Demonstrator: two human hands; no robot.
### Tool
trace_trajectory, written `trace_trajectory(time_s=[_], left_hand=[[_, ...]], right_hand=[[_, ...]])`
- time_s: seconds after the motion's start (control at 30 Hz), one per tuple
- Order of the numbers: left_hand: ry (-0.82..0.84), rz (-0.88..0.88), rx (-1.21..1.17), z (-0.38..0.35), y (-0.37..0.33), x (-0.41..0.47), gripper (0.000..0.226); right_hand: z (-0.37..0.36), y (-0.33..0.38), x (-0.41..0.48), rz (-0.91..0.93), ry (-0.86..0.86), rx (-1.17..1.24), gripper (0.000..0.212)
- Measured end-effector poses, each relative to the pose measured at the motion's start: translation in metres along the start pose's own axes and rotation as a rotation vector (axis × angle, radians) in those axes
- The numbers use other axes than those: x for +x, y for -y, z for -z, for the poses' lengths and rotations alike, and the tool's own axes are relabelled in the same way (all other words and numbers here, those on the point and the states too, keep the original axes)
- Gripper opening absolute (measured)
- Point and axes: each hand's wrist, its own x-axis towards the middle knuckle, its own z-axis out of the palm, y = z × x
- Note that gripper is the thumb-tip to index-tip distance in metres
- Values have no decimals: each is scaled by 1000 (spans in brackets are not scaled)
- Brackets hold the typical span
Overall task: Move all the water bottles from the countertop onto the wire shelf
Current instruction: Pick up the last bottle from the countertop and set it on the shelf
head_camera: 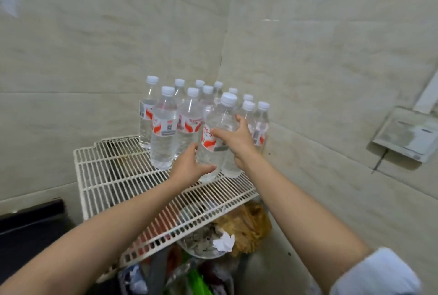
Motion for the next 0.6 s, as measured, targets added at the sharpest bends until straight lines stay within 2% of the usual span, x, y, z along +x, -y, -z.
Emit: trace_trajectory(time_s=[0.2, 0.43, 0.6], left_hand=[[-61, 142, 27, -28, 28, 43, 80], [-131, 228, 21, -38, 29, 42, 79], [-88, 252, 127, -32, 12, 17, 77]], right_hand=[[-8, -31, 62, -78, 113, -22, 77], [-8, -44, 85, -21, 260, -49, 75], [7, -51, 79, -10, 344, -75, 60]])
